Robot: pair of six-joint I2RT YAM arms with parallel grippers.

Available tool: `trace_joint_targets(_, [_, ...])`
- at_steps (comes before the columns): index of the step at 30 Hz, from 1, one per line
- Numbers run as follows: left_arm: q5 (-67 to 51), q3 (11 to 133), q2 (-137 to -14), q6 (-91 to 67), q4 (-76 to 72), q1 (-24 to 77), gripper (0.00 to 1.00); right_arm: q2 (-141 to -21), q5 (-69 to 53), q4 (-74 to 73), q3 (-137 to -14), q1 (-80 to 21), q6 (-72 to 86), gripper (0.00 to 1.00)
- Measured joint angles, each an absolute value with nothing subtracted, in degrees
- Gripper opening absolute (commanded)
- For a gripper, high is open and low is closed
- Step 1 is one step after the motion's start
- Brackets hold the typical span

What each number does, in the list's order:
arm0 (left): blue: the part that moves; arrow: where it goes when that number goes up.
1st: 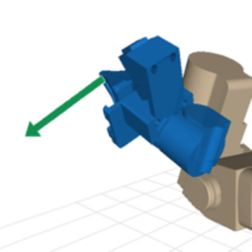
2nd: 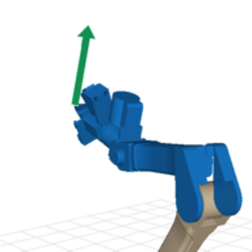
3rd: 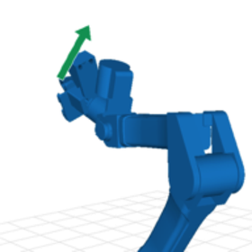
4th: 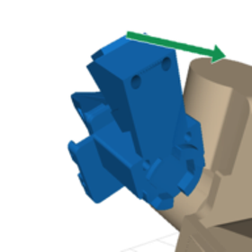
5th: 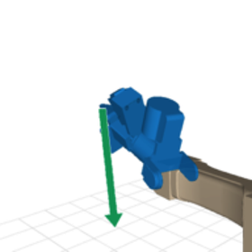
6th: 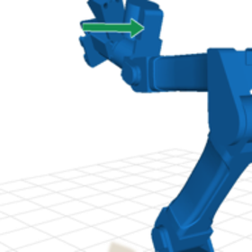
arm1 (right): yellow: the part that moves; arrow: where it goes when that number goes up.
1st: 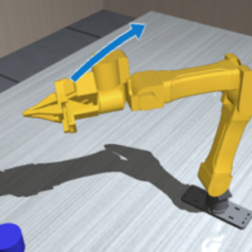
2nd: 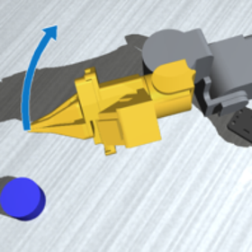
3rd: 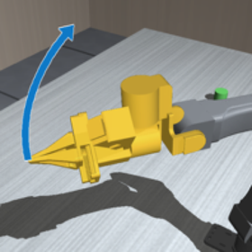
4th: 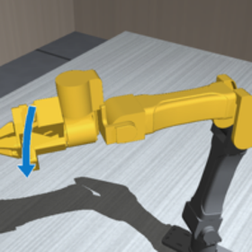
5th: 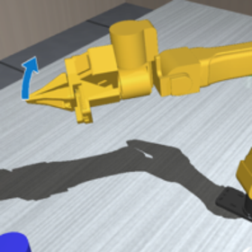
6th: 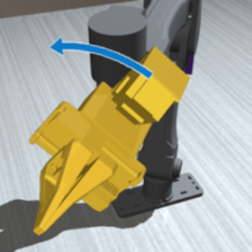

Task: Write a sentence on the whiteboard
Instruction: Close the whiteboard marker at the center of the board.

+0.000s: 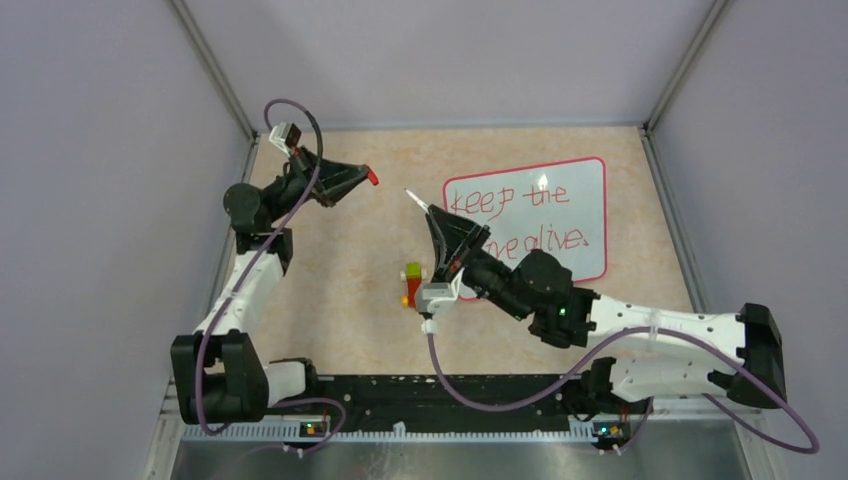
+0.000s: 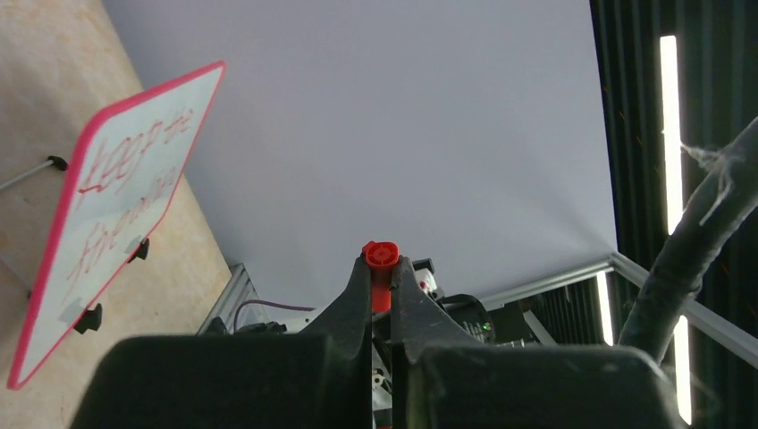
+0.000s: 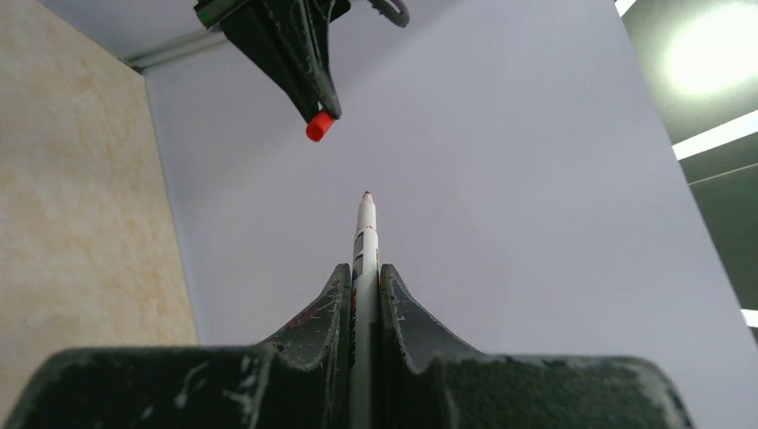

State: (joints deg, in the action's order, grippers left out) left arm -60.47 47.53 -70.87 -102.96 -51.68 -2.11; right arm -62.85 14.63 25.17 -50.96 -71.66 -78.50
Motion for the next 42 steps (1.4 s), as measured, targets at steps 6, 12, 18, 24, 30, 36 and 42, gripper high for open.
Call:
trace_joint_targets(6, [-61.7,45.2,-68.8,-106.7,-59.0,-1.0,0.00,-63.2,17.4,30.1,-46.5,-73.9,-89.5,0.00])
trace_joint_targets(12, [-61.6,44.3,-68.8,-107.5,-61.5,0.9,0.00,-65.6,20.1,32.0,-46.5,-74.9,-94.5,0.00])
trace_joint_targets(18, [-60.4,44.3,-68.8,-108.1,-63.7,2.3,0.00,-67.2,21.5,33.2,-46.5,-76.4,-97.4,0.00])
trace_joint_targets(24, [-59.8,44.3,-69.0,-108.1,-64.2,3.0,0.00,-68.8,22.3,35.0,-46.5,-77.1,-99.0,0.00])
trace_joint_targets(30, [-59.6,44.3,-69.3,-108.0,-64.3,3.6,0.00,-69.5,22.7,35.2,-46.5,-77.5,-99.5,0.00])
trace_joint_targets(36, [-59.6,44.3,-69.5,-107.4,-64.1,3.9,0.00,-69.7,22.9,35.2,-46.5,-77.5,-99.5,0.00])
trace_joint_targets(42, [-59.9,44.3,-69.7,-105.9,-62.7,3.9,0.00,-69.7,23.3,35.2,-46.5,-77.5,-99.9,0.00])
